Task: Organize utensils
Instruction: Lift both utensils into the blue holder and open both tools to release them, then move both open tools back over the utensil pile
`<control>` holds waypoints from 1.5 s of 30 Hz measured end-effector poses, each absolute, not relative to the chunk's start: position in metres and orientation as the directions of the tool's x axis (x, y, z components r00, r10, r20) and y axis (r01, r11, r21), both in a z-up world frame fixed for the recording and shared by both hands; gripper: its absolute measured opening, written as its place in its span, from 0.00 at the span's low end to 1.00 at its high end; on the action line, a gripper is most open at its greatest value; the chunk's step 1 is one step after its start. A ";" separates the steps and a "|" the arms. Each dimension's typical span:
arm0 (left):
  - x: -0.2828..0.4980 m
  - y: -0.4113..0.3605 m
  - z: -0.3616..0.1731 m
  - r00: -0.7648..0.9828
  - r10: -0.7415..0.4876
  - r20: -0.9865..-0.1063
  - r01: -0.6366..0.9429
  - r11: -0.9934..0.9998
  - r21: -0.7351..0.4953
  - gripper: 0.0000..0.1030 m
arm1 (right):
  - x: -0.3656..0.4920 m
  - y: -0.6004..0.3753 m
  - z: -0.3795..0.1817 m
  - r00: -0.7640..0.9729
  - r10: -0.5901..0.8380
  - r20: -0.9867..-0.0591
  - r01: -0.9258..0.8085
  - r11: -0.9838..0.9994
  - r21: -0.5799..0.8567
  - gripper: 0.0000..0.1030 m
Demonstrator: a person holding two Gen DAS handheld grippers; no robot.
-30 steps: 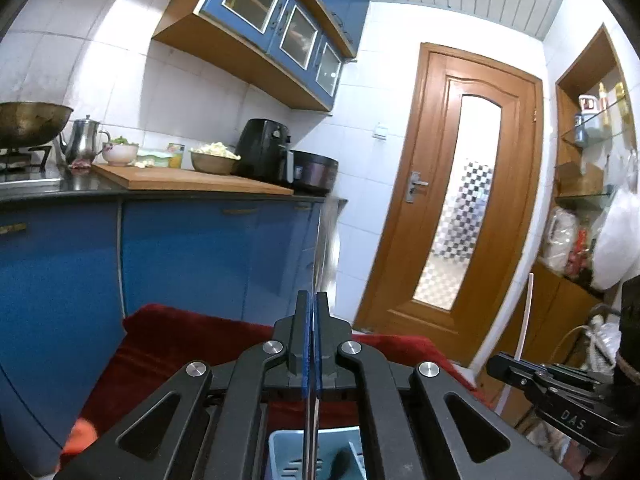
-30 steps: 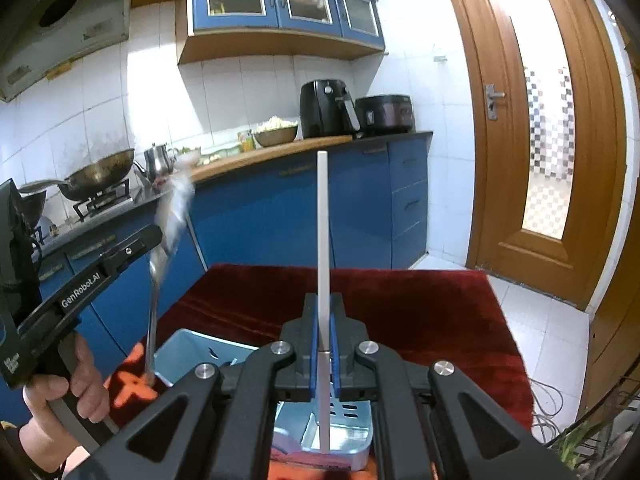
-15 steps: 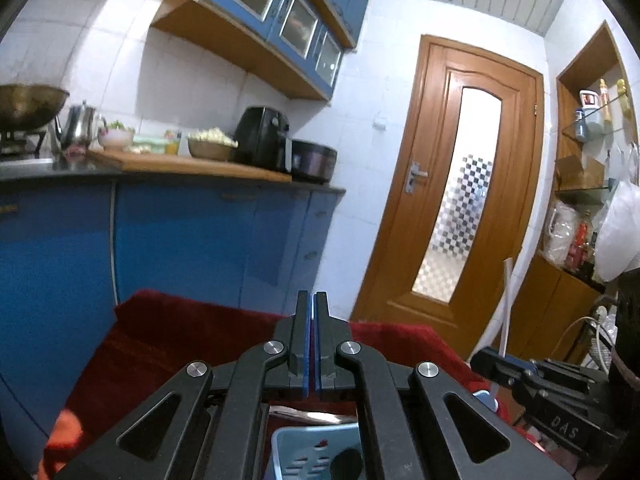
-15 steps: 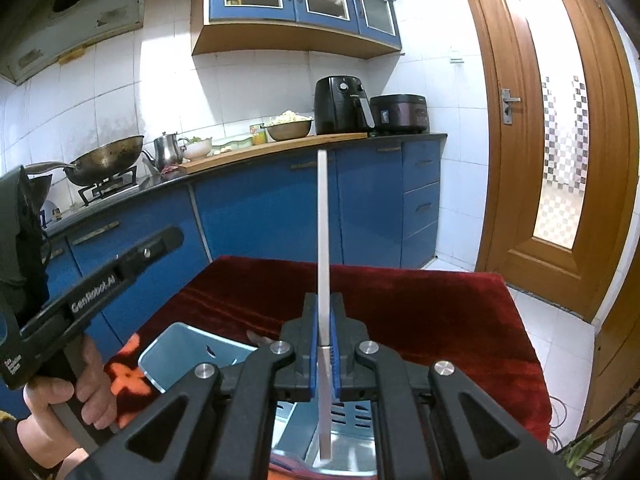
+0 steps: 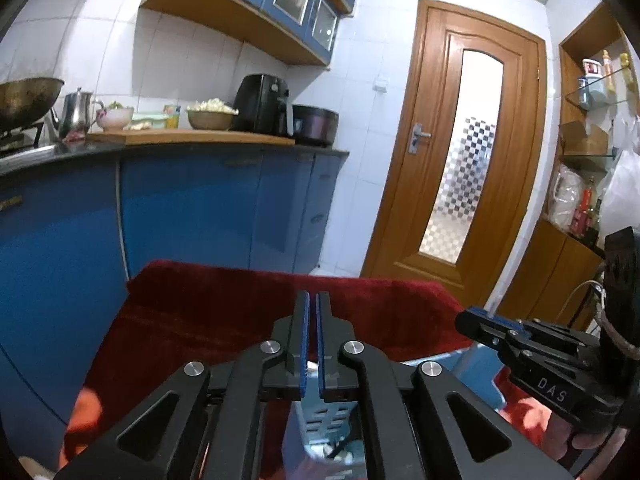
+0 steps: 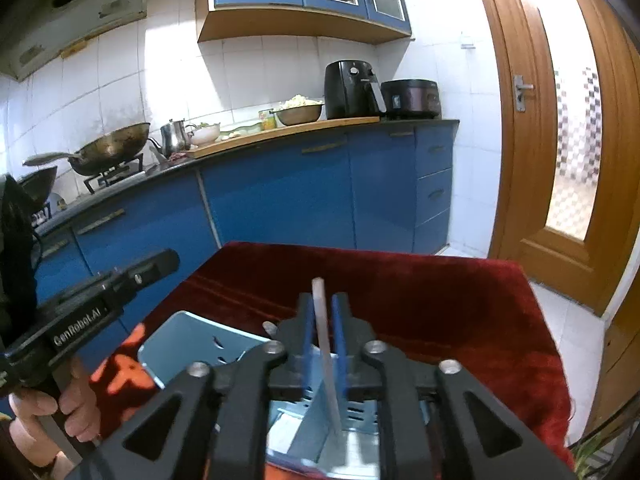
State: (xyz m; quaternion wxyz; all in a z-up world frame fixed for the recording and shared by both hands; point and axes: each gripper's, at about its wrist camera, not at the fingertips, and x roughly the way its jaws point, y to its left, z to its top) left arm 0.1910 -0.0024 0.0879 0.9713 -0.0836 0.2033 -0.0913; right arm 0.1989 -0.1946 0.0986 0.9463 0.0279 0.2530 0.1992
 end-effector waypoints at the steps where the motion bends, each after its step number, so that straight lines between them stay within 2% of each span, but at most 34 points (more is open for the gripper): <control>1: 0.190 -0.001 0.087 0.897 -0.211 -0.388 0.141 0.969 -0.202 0.05 | 0.196 -0.196 0.101 0.795 0.399 -0.456 -0.365 0.916 0.165 0.29; 5: 0.185 0.002 0.086 0.890 -0.209 -0.406 0.139 0.971 -0.196 0.10 | 0.187 -0.201 0.112 0.810 0.404 -0.426 -0.362 0.915 0.180 0.30; 11: 0.170 0.007 0.088 0.877 -0.214 -0.430 0.143 0.971 -0.193 0.10 | 0.162 -0.206 0.122 0.816 0.384 -0.432 -0.344 0.923 0.171 0.30; 28: 0.102 0.021 0.088 0.811 -0.216 -0.544 0.148 0.975 -0.167 0.10 | 0.075 -0.210 0.105 0.751 0.365 -0.550 -0.305 0.931 0.201 0.30; 45: 0.046 0.013 0.040 0.681 -0.242 -0.691 0.181 0.970 -0.162 0.10 | 0.022 -0.217 0.053 0.661 0.366 -0.655 -0.228 0.930 0.289 0.31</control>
